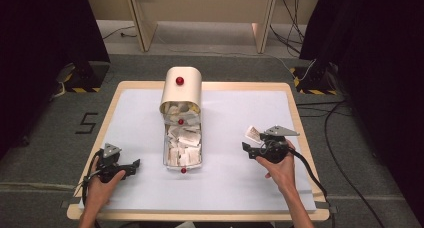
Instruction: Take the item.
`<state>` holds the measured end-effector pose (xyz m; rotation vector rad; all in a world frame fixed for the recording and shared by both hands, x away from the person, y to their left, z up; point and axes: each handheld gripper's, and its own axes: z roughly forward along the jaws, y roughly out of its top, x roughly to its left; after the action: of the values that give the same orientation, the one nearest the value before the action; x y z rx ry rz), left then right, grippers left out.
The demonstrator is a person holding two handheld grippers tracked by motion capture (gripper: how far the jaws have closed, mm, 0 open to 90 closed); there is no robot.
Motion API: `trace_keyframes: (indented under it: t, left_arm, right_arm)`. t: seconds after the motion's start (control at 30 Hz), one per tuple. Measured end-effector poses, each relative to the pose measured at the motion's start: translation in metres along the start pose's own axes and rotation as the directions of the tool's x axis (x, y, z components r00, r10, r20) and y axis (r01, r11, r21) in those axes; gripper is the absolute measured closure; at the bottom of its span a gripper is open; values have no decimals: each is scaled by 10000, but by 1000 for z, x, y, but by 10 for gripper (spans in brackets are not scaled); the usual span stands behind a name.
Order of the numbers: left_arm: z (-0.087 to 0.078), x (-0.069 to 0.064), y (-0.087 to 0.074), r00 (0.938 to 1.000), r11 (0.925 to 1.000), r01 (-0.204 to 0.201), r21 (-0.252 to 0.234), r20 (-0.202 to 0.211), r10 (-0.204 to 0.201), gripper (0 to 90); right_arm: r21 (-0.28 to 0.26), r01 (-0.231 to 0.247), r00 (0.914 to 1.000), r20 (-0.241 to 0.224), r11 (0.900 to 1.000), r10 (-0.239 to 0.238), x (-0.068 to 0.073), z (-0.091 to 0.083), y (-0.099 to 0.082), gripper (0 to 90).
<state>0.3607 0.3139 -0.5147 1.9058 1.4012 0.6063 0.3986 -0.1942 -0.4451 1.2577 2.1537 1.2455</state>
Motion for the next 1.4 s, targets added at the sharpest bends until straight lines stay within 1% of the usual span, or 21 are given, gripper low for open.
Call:
trace_keyframes:
  t: [0.23,0.63,0.73,0.83,0.87,1.4]
  left_arm:
    - [0,0,0,10000,10000,-2,2,-4,2,113]
    - [0,0,0,10000,10000,-2,-5,5,2,113]
    - [0,0,0,10000,10000,1,1,-4,-1,113]
    - [0,0,0,10000,10000,0,2,3,0,113]
    - [0,0,0,10000,10000,-2,5,4,2,113]
    - [0,0,0,10000,10000,-1,2,3,1,113]
  right_arm:
    - [87,40,9998,-183,10000,-39,5,0,-7,195]
    - [224,46,9994,-332,9997,-39,10,1,-19,204]
    - [263,220,9991,-381,9994,-210,15,0,-23,208]
    - [323,265,9988,-417,9991,-251,18,0,-25,210]
    - [330,361,9985,-412,9988,-347,18,0,-26,210]
    - [466,535,9966,-650,9975,-504,30,-5,-37,210]
